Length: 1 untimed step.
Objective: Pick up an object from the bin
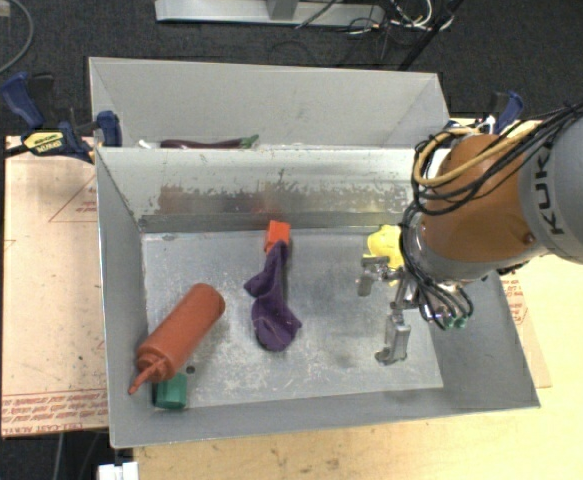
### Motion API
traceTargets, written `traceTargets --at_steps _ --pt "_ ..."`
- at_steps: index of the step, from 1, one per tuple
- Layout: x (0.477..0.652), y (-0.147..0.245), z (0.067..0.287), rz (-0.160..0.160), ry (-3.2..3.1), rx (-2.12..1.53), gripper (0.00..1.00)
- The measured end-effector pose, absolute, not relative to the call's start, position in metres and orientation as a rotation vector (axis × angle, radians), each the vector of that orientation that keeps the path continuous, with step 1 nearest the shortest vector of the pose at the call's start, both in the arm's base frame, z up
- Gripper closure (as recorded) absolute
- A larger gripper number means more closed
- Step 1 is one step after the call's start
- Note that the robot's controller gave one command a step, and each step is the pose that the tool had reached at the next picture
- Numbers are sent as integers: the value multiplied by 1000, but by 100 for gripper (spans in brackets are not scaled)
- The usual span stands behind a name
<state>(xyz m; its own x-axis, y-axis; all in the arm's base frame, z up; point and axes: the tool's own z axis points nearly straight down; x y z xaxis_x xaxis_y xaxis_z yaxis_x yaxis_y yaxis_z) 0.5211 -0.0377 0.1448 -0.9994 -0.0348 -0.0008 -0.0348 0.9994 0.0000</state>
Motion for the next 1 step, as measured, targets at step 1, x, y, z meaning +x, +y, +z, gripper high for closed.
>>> traceTargets --at_steps 1 --pt "572 -22 130 3 3142 -72 0"
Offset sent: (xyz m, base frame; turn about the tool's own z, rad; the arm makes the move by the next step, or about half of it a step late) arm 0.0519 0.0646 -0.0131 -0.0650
